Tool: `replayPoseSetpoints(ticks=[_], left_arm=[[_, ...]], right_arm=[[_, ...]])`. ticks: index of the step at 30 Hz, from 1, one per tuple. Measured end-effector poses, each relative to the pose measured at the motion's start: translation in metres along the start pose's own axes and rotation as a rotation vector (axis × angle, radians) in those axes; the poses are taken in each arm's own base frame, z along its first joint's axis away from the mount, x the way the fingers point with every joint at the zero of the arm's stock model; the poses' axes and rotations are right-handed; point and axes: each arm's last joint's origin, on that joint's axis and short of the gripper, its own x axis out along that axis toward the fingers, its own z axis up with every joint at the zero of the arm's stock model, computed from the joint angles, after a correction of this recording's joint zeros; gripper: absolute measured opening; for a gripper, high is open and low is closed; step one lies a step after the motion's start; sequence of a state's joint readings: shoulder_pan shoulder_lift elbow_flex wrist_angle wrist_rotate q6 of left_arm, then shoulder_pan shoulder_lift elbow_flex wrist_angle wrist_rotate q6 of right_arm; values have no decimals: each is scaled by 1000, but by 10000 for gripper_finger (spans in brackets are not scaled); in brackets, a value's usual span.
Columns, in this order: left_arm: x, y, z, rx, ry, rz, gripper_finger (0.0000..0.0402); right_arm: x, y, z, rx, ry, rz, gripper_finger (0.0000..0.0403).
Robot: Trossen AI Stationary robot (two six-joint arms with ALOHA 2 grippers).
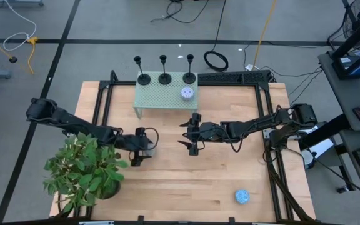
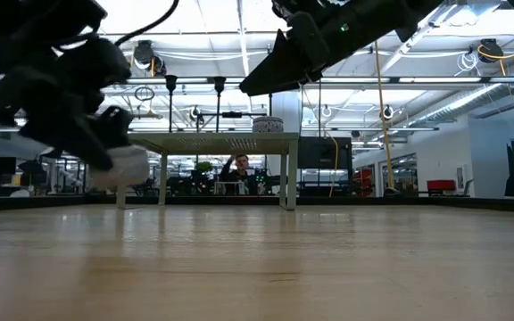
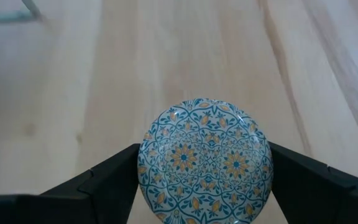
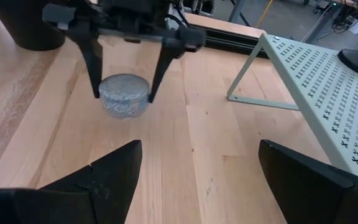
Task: Pick & Place candle stick holders
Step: Put the left blue and yellow scented decorative candle on the shelf
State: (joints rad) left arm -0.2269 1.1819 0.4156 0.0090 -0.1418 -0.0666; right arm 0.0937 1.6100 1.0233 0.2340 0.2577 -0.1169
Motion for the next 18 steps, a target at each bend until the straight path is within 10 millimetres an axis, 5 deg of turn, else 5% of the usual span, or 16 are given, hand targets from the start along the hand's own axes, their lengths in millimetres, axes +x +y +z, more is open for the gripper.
replayPoseSetpoints(ticks=[18], left_arm=[[-42,62,56,-60,-488,338,323]], right_arm=[[0,-1,5,14,-51,-7,318]])
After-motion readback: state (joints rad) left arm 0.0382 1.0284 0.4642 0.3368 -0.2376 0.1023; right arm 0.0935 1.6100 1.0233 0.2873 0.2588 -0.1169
